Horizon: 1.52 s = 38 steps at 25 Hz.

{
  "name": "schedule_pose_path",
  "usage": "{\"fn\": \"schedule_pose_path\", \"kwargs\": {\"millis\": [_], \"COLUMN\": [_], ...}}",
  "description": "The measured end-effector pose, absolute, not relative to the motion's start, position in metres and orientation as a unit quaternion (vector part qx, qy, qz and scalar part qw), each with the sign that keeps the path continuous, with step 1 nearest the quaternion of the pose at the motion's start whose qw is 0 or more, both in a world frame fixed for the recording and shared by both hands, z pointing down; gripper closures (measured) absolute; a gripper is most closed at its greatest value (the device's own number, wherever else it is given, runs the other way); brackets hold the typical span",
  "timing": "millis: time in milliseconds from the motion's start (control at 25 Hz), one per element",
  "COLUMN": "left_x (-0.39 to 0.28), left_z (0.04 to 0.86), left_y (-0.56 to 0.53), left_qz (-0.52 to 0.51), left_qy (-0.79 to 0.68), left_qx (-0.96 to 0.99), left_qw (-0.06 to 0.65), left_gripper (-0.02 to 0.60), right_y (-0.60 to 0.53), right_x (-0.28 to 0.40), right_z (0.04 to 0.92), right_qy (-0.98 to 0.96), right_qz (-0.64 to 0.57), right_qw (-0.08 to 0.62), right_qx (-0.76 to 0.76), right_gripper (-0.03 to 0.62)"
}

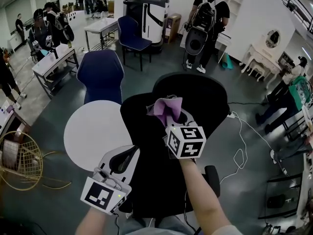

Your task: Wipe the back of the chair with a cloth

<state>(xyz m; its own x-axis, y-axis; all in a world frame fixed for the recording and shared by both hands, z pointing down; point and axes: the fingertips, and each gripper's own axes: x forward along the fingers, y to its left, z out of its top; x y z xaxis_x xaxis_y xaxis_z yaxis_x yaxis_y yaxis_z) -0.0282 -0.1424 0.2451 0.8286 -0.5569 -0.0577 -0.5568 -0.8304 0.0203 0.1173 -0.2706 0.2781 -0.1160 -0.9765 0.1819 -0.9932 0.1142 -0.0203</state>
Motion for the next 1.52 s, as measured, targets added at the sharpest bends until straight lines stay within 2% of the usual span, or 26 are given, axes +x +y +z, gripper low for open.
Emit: {"fn": "schedule_pose_path", "kwargs": {"millis": [280, 840, 1520], "left_x": [-0.038, -0.04, -0.008], "left_z": [0.245, 0.248, 0.255], "left_y": [-0.14, -0.142, -0.141], "left_qz": [-0.031, -0.024, -0.017], "left_qy": [-0.295, -0.302, -0.284], "left_qx": [0.955, 0.953, 0.959], "left_qw": [-0.001, 0.001, 0.009], "left_gripper": [0.571, 0.571, 0.571], "right_y": [-0.269, -0.273, -0.26], "right_x": [0.093, 0.097, 0.208], "right_z": [0.28, 0.302, 0.311], "right_qy": [-0.756, -0.751, -0.682], "right_qz": [0.066, 0.074, 0.094], "right_qw": [0.067, 0.081, 0.077], "right_qx": [0.648, 0.651, 0.721], "right_gripper": [0.545, 0.545, 0.545]}}
